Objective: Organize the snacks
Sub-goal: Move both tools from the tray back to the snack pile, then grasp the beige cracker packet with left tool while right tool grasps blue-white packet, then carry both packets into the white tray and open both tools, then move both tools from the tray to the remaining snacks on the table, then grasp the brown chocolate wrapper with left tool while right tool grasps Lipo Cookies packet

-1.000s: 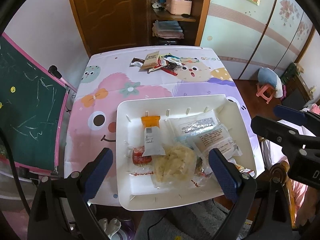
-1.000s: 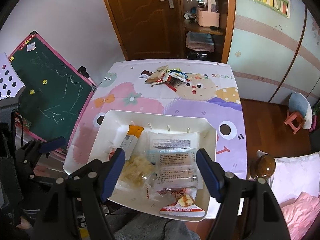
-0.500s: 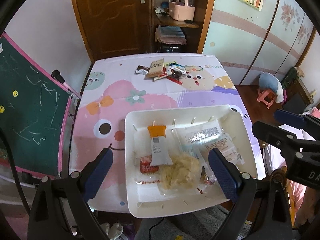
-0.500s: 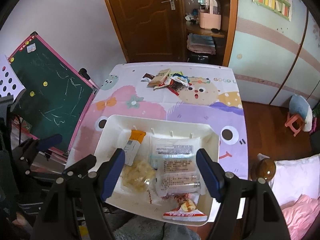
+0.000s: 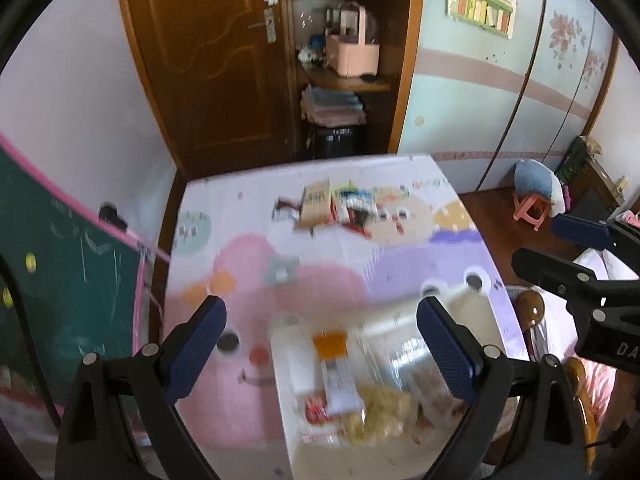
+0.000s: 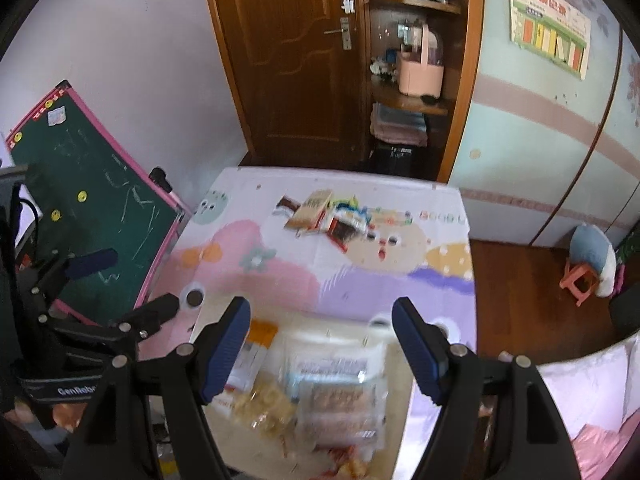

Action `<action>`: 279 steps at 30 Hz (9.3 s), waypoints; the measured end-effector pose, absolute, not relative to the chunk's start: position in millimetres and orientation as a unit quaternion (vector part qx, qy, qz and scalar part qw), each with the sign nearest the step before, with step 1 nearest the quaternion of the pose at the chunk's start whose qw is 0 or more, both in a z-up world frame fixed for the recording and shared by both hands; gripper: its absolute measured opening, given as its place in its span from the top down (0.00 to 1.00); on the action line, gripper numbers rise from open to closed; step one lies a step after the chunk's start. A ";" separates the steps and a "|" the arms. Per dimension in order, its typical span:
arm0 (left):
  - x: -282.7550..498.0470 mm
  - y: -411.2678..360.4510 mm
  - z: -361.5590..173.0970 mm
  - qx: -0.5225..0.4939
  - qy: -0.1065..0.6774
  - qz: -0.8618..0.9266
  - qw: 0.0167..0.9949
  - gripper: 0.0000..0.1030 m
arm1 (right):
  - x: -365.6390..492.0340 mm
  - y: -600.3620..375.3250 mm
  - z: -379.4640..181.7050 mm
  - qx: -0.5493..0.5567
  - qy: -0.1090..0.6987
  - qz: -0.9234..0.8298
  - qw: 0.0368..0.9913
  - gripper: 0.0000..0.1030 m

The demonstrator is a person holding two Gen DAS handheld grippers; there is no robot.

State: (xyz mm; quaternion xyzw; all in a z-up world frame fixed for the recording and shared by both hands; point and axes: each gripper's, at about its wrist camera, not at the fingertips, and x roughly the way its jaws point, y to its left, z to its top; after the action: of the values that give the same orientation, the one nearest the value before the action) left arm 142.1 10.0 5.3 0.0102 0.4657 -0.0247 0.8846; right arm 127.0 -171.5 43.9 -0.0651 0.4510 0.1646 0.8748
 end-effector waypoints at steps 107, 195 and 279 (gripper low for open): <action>115.0 22.9 33.9 -0.035 0.486 -0.054 0.872 0.51 | 118.2 -193.4 56.7 -0.054 0.440 0.259 0.858 0.69; 84.4 -9.8 -50.7 -0.017 0.529 -0.022 0.848 0.12 | 96.6 -189.8 -19.4 0.007 0.523 0.188 0.831 0.41; 378.1 154.2 -236.9 -0.193 0.602 0.080 0.771 0.92 | 334.6 10.8 -225.6 -0.224 0.557 0.365 0.712 0.48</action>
State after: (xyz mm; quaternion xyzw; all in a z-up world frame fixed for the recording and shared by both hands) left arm 378.1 154.2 -236.9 -0.1926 0.6017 0.0801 0.7710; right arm 334.6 10.8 -225.6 -0.2236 0.5572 0.3648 0.7116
